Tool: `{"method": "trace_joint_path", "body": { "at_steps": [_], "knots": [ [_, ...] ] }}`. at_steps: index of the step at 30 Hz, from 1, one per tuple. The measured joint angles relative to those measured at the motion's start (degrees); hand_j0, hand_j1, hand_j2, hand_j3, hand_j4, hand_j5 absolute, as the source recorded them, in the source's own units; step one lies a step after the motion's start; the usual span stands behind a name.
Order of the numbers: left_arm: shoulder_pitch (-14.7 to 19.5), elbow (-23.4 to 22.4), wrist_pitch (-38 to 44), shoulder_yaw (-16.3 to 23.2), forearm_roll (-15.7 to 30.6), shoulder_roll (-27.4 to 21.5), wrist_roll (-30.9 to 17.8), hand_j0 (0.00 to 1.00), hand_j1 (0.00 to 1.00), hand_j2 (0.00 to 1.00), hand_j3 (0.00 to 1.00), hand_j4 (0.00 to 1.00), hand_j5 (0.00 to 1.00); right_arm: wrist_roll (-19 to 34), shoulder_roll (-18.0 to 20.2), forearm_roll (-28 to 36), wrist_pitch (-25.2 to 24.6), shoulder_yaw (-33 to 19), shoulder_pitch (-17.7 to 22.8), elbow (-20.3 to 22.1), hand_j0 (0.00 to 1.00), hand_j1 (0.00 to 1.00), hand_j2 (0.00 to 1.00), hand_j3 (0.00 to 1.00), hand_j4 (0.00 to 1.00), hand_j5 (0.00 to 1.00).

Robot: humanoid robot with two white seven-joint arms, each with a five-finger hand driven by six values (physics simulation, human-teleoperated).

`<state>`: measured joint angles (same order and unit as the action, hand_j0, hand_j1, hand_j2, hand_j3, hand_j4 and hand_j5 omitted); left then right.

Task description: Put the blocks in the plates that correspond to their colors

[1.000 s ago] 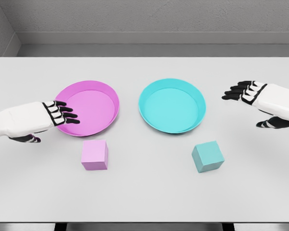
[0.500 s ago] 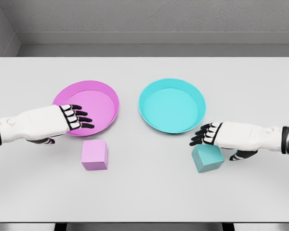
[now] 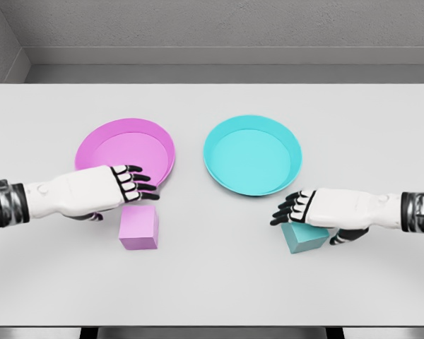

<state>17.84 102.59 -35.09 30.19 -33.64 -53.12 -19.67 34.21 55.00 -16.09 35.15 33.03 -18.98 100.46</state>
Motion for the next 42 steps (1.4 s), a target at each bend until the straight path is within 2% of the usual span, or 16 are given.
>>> {"method": "trace_joint_path", "body": {
  "at_steps": [2,3,6,7,9,19,25,32,38,42],
  "knots": [
    [-0.09,0.03,0.0,0.55,0.0,-0.05,0.02,1.0,1.0,1.0,1.0,1.0,1.0,0.0,0.02,-0.01,0.0,0.19,0.0,-0.01,0.99,0.99,0.99,0.99,0.99,0.99],
    [0.0,0.04,0.0,0.79,0.0,-0.09,0.03,1.0,1.0,1.0,1.0,1.0,1.0,0.0,0.02,-0.05,0.0,0.24,0.0,-0.01,0.9,0.9,0.9,0.9,0.9,0.9],
    [0.0,0.05,0.0,1.47,-0.01,-0.05,0.02,1.0,1.0,1.0,1.0,1.0,1.0,-0.02,0.04,-0.44,-0.03,0.35,0.0,-0.01,0.75,0.75,0.75,0.75,0.75,0.75],
    [-0.09,0.06,0.0,1.65,-0.01,0.08,0.0,1.0,1.0,1.0,1.0,1.0,1.0,-0.06,0.04,-0.42,-0.09,0.37,0.09,0.0,0.75,0.75,0.75,0.75,0.75,0.75],
    [-0.18,0.07,0.0,1.97,0.02,0.46,-0.02,1.0,1.0,1.0,1.0,1.0,1.0,0.05,0.07,-0.32,-0.17,0.35,0.09,0.01,0.65,0.65,0.65,0.65,0.65,0.65],
    [-0.35,0.15,0.0,3.95,0.07,2.55,0.04,1.0,1.0,1.0,1.0,1.0,1.0,0.85,0.08,-0.2,-0.23,0.32,0.0,0.02,0.64,0.64,0.64,0.64,0.64,0.64],
    [-0.53,0.11,0.0,4.34,0.07,2.14,-0.11,0.99,0.99,0.99,0.99,0.99,0.99,0.83,0.05,-0.82,-0.04,-0.07,-2.55,-0.01,0.64,0.64,0.64,0.64,0.64,0.64],
    [-0.44,0.13,0.03,4.59,-0.42,0.97,-0.65,0.88,0.88,0.88,0.88,0.88,0.88,0.82,0.05,-0.8,0.0,-0.22,-3.78,-0.01,0.64,0.64,0.64,0.64,0.64,0.64],
    [-0.44,0.12,0.18,4.7,-0.65,0.88,-0.61,0.65,0.65,0.65,0.65,0.65,0.65,0.81,0.11,-0.64,0.01,-0.43,-5.01,-0.01,0.64,0.64,0.64,0.64,0.64,0.64],
    [-0.44,0.11,0.26,4.94,-0.6,1.12,-0.33,0.6,0.6,0.6,0.6,0.6,0.6,0.82,0.24,-0.46,0.01,-1.6,-5.01,-0.01,0.64,0.64,0.64,0.64,0.64,0.64]
  ]
}}
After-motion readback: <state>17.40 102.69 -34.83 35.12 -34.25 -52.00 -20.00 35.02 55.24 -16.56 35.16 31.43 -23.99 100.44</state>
